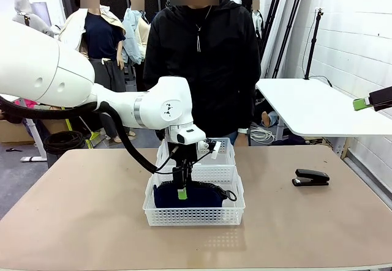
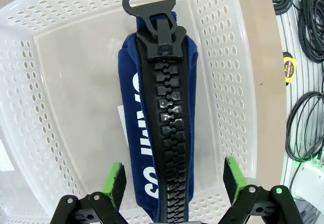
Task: Distribute items into two baskets.
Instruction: Pick up the Stapler that the person points to.
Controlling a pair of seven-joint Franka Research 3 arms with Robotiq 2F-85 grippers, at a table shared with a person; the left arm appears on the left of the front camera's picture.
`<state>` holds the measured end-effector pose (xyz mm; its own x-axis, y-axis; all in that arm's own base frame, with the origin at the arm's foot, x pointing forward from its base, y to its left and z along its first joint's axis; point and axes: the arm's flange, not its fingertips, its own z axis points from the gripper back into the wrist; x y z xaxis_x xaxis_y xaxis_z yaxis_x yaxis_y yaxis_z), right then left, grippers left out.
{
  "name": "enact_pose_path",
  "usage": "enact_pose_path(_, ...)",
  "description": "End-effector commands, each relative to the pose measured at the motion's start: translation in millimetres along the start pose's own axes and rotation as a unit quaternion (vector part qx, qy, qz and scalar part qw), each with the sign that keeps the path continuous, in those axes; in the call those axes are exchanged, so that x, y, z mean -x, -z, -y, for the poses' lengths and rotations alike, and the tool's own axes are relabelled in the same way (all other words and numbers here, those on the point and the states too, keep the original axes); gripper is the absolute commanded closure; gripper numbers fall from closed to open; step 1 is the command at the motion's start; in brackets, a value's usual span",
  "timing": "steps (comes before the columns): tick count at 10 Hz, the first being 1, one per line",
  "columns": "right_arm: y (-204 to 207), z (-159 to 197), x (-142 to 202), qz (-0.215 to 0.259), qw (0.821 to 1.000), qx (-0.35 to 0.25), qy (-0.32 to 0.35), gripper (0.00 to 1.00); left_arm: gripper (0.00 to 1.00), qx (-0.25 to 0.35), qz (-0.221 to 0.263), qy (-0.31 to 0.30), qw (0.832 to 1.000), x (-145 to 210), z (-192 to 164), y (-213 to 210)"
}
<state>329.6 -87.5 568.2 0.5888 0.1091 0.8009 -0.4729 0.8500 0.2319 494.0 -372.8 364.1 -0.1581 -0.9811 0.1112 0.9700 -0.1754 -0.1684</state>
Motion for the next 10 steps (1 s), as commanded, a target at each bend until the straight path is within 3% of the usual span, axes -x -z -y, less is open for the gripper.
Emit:
enact_pose_path(1,2,0,0,0.000,1.000,-0.005,0.001,0.00,0.00,-0.001,0.000,-0.001,1.000,1,1,-1)
enact_pose_path(4,2,0,0,0.000,1.000,-0.005,0.001,0.00,0.00,0.000,0.000,0.000,1.000,0,0,0)
enact_pose_path(8,2,0,0,0.000,1.000,-0.005,0.001,0.00,0.00,-0.067,0.072,-0.068,0.993,21,18,-95)
enact_pose_path(10,2,0,0,0.000,1.000,-0.005,0.001,0.00,0.00,-0.105,0.081,-0.116,0.984,49,32,-134)
